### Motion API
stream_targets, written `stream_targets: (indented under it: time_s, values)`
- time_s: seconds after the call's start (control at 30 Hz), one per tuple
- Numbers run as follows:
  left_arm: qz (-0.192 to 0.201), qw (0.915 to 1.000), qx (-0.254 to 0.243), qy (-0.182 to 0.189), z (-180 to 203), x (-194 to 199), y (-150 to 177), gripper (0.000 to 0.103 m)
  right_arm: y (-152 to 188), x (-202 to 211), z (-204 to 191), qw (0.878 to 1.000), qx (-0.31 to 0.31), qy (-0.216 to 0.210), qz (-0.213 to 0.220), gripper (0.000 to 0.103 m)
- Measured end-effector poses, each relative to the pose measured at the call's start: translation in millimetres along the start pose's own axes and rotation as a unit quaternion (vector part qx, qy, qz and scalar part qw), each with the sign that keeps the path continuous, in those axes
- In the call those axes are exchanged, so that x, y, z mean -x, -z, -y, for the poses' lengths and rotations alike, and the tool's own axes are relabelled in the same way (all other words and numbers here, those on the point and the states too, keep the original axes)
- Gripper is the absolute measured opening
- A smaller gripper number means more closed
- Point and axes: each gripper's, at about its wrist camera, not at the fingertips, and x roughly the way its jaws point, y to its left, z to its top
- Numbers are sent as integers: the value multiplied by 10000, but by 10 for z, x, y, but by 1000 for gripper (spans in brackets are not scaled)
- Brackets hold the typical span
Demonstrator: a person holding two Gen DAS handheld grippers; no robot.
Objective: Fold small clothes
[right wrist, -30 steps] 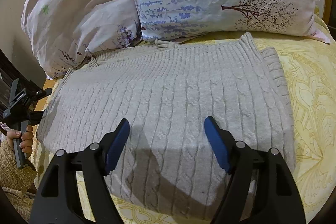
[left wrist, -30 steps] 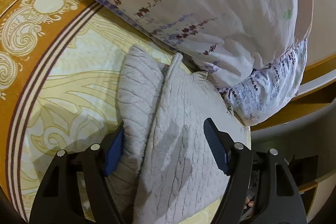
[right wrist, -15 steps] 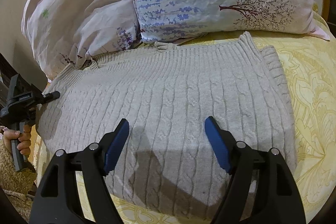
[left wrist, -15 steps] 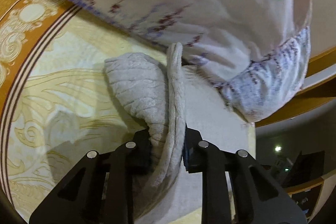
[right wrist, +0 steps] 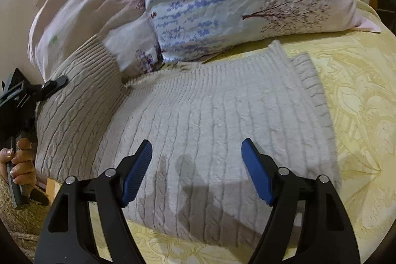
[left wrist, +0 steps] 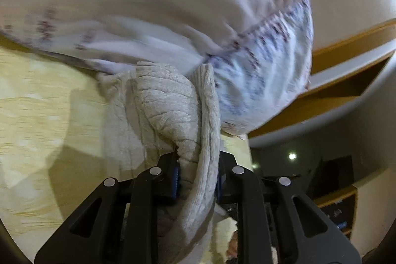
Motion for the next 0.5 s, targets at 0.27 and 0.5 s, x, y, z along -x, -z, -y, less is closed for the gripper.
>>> stream_targets:
  time_s: [0.27,0.5]
  values:
    - [-662,9973,-119,310,355,-753,135,20,62,320,330,9982,-487,112,337,74]
    - [-1168,9930,-11,170,374,-1304,369,20,158,511,608,9927,-1056,-122,577,74]
